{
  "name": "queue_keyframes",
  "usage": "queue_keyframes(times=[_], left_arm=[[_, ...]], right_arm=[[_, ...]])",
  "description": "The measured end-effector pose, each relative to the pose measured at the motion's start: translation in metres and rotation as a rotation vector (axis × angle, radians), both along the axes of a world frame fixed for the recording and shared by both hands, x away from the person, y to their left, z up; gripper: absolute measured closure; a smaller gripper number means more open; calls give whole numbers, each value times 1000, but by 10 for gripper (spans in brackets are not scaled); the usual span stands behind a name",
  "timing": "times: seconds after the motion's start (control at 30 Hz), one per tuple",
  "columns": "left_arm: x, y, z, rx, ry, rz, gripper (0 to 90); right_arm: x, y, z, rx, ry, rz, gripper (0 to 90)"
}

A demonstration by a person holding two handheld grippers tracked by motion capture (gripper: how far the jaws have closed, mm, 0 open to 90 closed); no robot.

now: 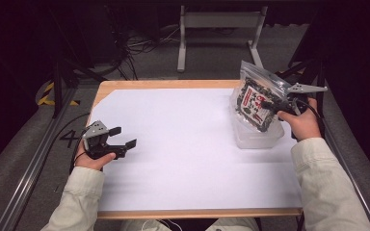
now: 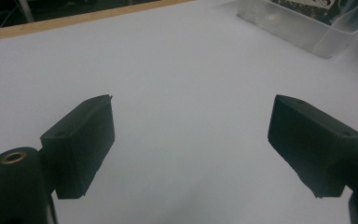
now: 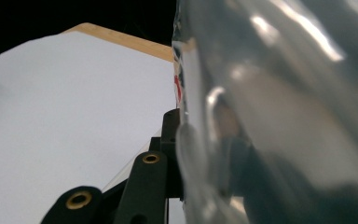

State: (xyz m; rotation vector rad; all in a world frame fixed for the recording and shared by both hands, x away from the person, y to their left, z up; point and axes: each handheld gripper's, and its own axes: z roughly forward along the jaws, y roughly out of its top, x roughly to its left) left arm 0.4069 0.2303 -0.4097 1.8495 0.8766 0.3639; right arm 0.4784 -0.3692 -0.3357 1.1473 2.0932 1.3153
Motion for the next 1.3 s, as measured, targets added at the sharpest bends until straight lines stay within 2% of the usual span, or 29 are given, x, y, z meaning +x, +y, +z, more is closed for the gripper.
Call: queue_keyframes(times=[0.07,0.13,0.27,0.5,0.63,0.7,0.8,0.9,0.97,1.03,1.2,1.3], left_arm=[[0,0,0,5,-2,-5,155],[0,0,-1,5,-1,-5,155],[0,0,-1,3,3,-2,155],[0,1,-1,1,4,5,155],[0,2,-3,5,8,5,155],[0,3,-3,8,6,6,155],[-1,4,-4,9,11,11,155],[-3,5,-4,12,4,15,156],[-4,5,-4,10,13,18,155],[-5,7,-4,15,12,20,155],[-9,11,-5,21,12,32,155],[-11,14,-7,23,18,43,156]], right_arm=[[0,-8,-5,39,3,-14,757],[-1,-9,-6,50,0,-19,757],[-2,-4,-5,16,-19,-10,756],[-3,-4,-5,8,-41,-25,740],[-3,-7,-3,-14,-66,-63,684],[-5,-10,-2,2,-72,-75,657],[-6,-14,-1,15,-92,-91,556],[-8,-18,0,17,-113,-111,493],[-9,-20,0,10,-126,-128,429],[-9,-20,0,9,-134,-130,417],[-15,-21,3,38,-152,-114,312],[-19,-22,2,30,-158,-103,279]])
